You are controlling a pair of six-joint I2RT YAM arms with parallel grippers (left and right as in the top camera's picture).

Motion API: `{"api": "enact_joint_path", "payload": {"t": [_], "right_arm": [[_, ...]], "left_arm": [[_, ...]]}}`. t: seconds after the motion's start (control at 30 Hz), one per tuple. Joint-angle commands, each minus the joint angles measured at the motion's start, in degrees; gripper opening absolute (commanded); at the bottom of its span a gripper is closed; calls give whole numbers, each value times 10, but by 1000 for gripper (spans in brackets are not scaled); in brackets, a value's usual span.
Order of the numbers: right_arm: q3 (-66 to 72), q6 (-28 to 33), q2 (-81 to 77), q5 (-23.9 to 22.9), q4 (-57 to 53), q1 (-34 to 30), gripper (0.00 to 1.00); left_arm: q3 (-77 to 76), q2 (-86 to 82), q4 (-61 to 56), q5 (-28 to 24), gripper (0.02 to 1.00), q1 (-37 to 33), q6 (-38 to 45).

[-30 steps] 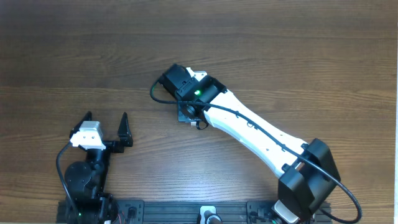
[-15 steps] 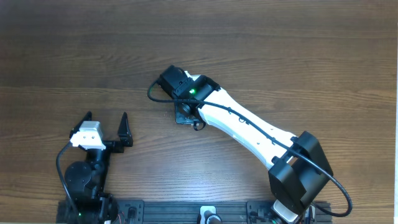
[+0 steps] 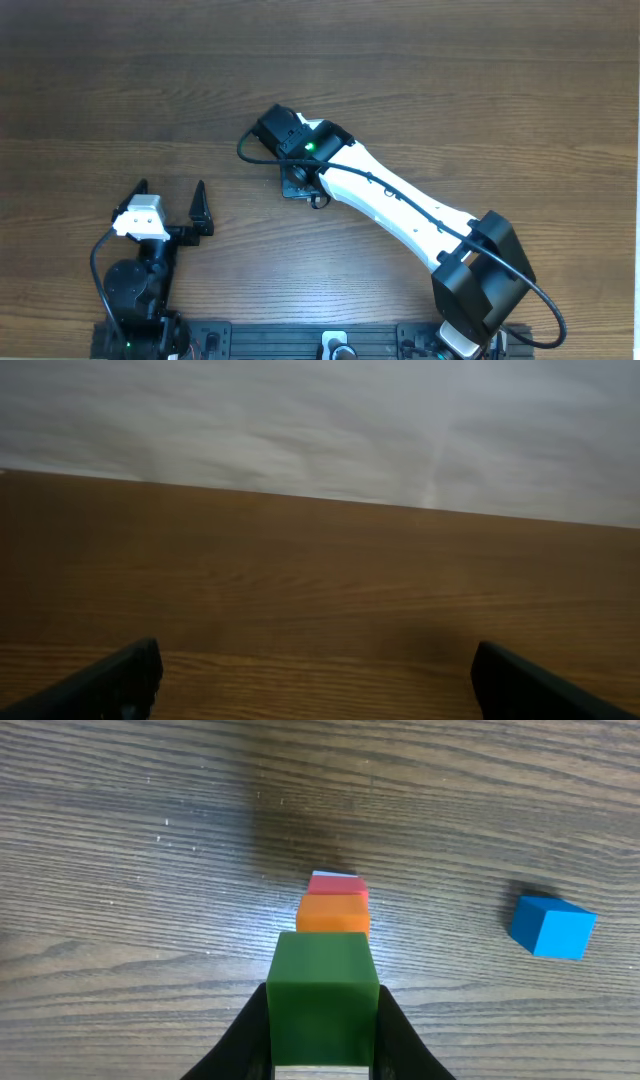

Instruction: Stack Cubes

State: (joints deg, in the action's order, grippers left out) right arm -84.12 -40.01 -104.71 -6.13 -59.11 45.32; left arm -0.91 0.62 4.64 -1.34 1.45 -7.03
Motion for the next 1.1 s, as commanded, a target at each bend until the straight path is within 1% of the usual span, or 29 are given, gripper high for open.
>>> {"api": "enact_joint_path", "payload": {"t": [0.03,1.1], "right_arm": [[-10,3,-13,-9,2,-8,9],[-9,3,-33,-10,12,-12,18]], "left_arm": [[5,-5,-2,-6,998,-3,10],[5,-5,-2,-6,1000,-3,10]]}}
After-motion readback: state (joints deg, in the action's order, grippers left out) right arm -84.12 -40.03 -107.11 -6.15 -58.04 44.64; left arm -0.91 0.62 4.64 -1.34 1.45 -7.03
